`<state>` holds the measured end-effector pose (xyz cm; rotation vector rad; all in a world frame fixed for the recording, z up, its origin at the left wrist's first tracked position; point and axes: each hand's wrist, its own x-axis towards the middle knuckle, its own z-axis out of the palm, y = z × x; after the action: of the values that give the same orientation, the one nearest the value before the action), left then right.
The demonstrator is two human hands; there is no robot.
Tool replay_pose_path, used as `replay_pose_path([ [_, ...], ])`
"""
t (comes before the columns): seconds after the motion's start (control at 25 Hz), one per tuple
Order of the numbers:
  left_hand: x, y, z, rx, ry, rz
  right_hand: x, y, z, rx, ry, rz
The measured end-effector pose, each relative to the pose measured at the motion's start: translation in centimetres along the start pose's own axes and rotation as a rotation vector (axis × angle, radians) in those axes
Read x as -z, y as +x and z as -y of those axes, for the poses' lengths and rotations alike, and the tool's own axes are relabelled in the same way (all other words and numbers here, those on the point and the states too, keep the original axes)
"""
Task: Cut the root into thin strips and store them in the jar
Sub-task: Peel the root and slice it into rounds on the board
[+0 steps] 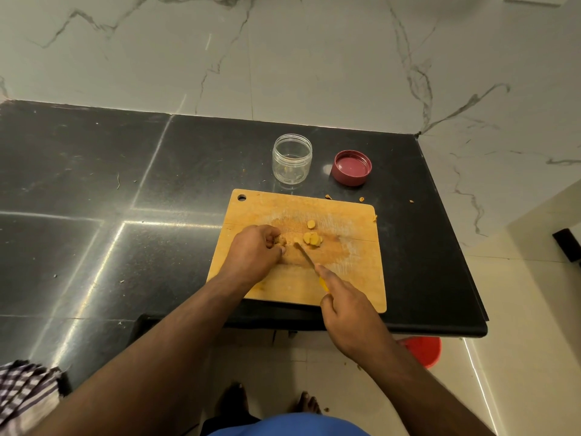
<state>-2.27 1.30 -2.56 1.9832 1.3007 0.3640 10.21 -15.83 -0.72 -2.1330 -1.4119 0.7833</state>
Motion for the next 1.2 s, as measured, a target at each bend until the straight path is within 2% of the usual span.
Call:
replay_pose_path([
  [0.12, -0.1, -0.2, -0.1, -0.008, 0.015, 0.011, 0.1, 0.0, -0.2, -0.016, -0.043, -0.072],
  [0.28, -0.3, -0.1, -0.5, -0.012, 0.011, 0.029, -0.3, 0.1, 0.2, 0.019, -0.020, -0.003],
  [0.44, -0.5, 0.1, -0.6, -0.013, 0.018, 0.037, -0.4, 0.4, -0.2, -0.041, -0.030, -0.056],
  [0.6, -0.7, 0.2, -0.8, 0.019, 0.038, 0.054, -0.6, 0.2, 0.6, 0.010, 0.030, -0.047],
  [1.2, -0.3, 0.1, -1.3, 0.026, 0.062, 0.071, -1.9, 1.2, 2.6, 0.025, -0.159, 0.010],
])
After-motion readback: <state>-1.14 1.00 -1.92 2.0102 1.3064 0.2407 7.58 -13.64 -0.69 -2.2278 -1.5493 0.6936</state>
